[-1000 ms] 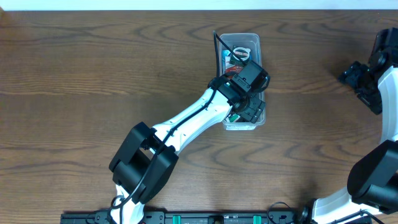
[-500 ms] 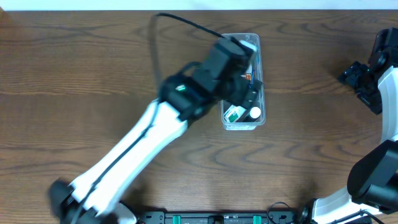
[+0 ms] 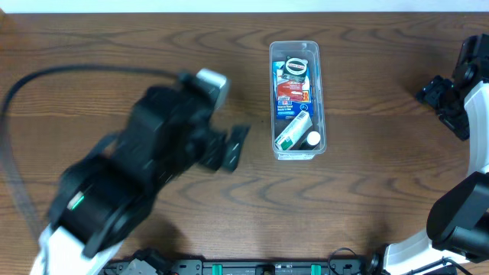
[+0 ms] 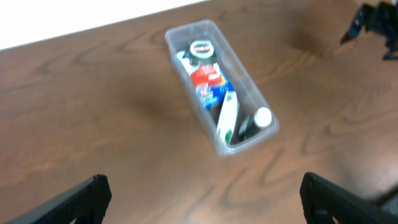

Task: Pack container
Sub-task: 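Release the bottle and withdraw left gripper to its rest pose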

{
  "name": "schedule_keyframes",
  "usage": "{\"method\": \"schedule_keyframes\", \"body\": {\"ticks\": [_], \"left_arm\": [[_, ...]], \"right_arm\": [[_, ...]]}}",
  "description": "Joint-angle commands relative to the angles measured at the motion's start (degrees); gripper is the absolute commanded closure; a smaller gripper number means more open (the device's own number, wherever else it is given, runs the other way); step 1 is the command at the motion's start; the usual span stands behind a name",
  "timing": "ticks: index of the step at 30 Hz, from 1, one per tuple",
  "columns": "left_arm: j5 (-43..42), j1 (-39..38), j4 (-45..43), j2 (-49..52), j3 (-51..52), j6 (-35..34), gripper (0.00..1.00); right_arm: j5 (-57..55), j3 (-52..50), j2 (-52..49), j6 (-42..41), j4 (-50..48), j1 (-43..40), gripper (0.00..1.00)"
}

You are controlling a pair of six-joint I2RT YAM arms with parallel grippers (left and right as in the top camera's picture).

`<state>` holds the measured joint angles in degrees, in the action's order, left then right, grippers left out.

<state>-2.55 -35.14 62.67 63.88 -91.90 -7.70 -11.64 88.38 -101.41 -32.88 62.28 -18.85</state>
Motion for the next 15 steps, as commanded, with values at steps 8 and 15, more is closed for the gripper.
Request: {"method": "schedule_keyframes", "body": {"ticks": [8, 15], "left_arm": [[1.07, 0.24, 10.27, -9.94, 1.84, -6.56, 0.02], [1.09, 0.24, 15.15, -10.03, 1.84, -6.56, 0.02]], "right_arm": [[-0.98, -0.11, -0.28, -0.94, 0.11, -0.22, 0.01], [-0.98, -0.11, -0.28, -0.94, 0.11, -0.22, 0.01]]}}
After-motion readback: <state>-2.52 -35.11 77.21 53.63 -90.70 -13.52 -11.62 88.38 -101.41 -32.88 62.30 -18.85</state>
